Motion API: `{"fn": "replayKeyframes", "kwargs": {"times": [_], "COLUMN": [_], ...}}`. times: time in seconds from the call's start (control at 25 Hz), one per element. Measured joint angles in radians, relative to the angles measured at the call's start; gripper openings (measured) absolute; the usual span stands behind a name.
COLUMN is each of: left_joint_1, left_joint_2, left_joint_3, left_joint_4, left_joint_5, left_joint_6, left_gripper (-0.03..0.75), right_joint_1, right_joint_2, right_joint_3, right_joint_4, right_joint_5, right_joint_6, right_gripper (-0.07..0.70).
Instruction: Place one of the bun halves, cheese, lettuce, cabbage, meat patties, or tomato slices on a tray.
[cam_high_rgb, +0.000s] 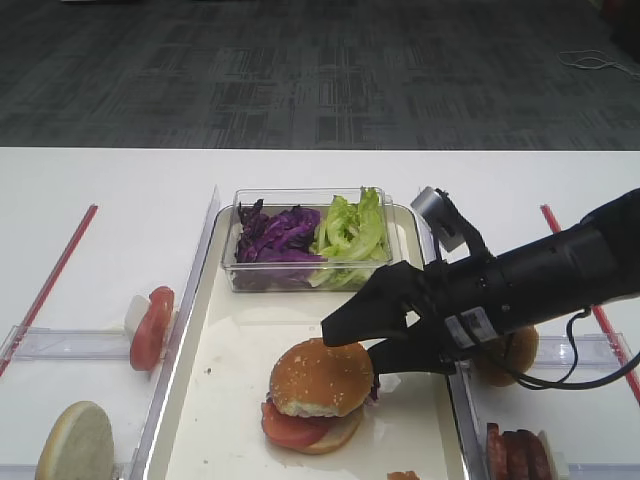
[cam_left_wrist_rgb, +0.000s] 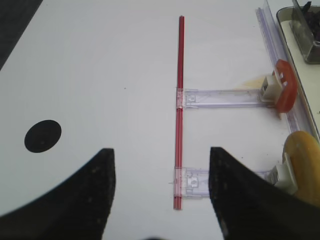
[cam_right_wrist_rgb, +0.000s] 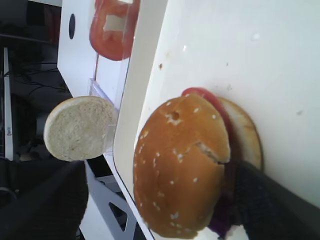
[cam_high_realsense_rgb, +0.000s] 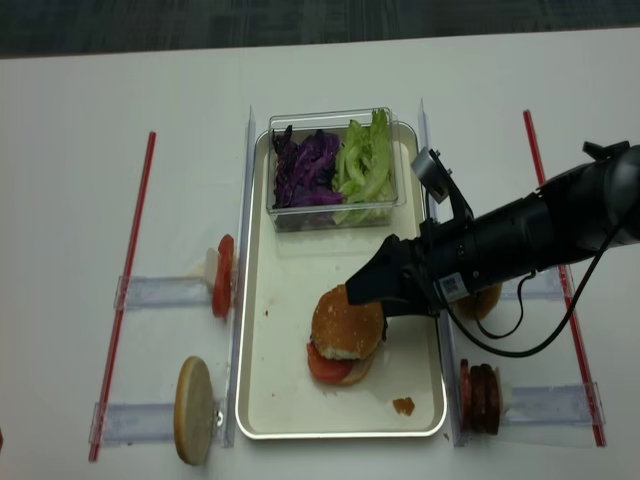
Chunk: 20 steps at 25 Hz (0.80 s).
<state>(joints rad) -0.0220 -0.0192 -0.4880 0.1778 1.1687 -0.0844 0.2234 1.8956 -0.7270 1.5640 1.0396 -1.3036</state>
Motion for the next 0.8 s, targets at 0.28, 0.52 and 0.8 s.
{"fn": "replayKeyframes", "kwargs": {"times": [0.28, 0.52, 0.8], "left_joint_1": [0.0, 0.0, 0.0], "left_joint_2": [0.0, 0.0, 0.0], "left_joint_3": [0.0, 0.0, 0.0], "left_joint_4": [0.0, 0.0, 0.0], "left_joint_5": [0.0, 0.0, 0.0], "left_joint_6": [0.0, 0.0, 0.0], "left_gripper": [0.393, 0.393, 0.393], "right_joint_1": [0.0, 0.0, 0.0], "right_joint_2": [-0.038, -0.069, -0.12], "right_joint_3": [0.0, 0.0, 0.0], "right_joint_4": [-0.002, -0.019, -0.042], "right_joint_5": [-0.031, -0.038, -0.054], "right_joint_6": [0.0, 0.014, 0.041], "right_gripper": [0.602, 0.602, 0.602]}}
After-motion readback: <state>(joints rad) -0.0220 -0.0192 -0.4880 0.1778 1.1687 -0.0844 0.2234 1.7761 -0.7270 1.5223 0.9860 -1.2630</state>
